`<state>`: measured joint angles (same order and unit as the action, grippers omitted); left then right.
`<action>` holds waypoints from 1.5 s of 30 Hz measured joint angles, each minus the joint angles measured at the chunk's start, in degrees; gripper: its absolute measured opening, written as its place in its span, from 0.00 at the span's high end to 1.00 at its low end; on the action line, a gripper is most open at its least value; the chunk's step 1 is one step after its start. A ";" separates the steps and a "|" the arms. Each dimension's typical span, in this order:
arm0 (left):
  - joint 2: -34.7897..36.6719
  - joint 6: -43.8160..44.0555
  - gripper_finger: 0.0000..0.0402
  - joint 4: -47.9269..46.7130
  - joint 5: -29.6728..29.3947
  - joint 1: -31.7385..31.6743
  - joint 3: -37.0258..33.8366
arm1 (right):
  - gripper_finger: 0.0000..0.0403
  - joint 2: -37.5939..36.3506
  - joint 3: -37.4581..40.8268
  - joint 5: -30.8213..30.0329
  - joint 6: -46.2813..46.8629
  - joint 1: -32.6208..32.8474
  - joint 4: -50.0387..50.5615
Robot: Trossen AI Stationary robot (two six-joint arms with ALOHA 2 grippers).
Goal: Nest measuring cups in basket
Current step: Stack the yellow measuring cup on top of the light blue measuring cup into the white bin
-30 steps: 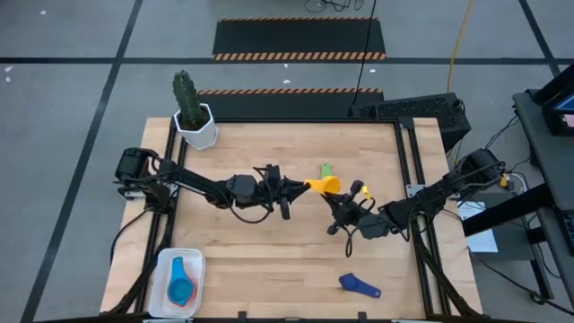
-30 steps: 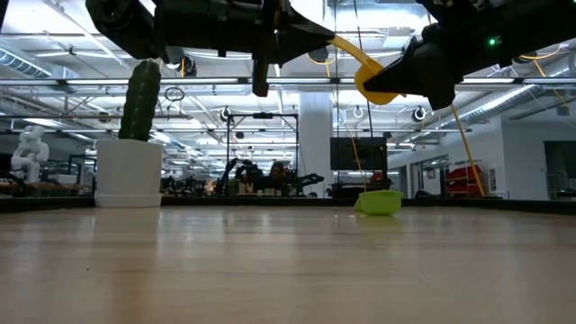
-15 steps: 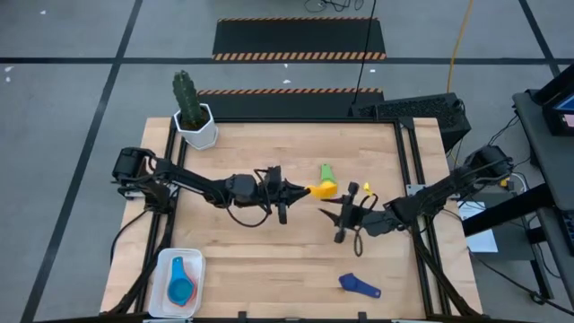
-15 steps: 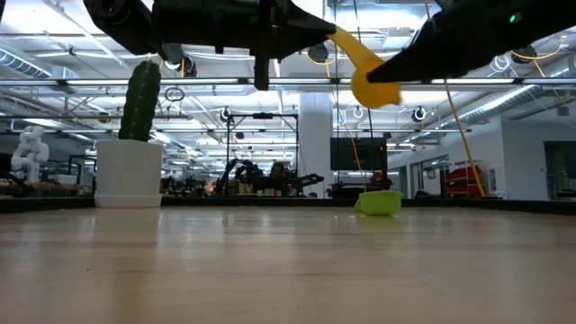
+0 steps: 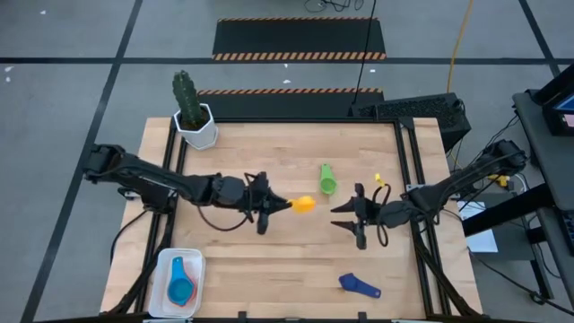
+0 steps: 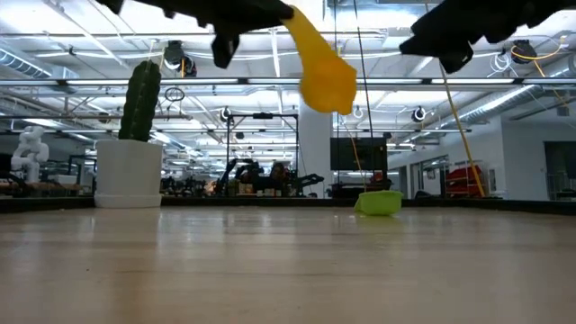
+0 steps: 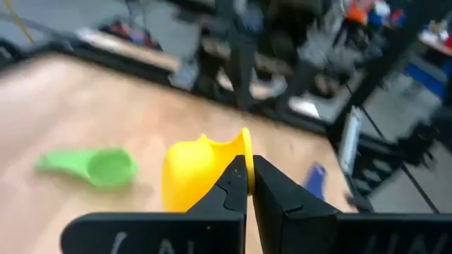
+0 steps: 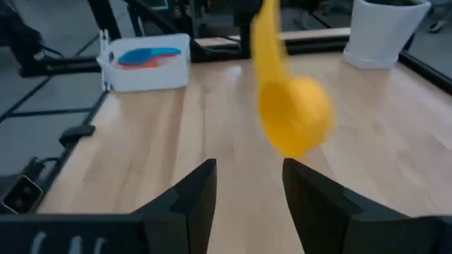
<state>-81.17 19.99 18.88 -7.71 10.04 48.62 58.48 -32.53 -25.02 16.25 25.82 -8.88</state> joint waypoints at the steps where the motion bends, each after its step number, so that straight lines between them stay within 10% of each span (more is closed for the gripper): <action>1: 0.76 0.28 0.99 -2.12 0.23 0.62 0.00 | 0.61 -0.02 -0.62 0.09 -0.02 -0.04 0.16; 29: 1.25 12.13 0.98 -17.26 12.20 8.55 -0.02 | 0.61 32.18 -24.65 22.20 -5.38 -6.37 -4.91; 45: 1.25 12.19 0.99 -17.35 11.72 11.48 -0.02 | 0.61 46.14 -34.37 23.79 -4.46 -6.73 -10.17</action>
<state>-79.92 32.18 1.53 4.01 21.52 48.60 104.62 -66.90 -1.23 11.79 19.10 -19.05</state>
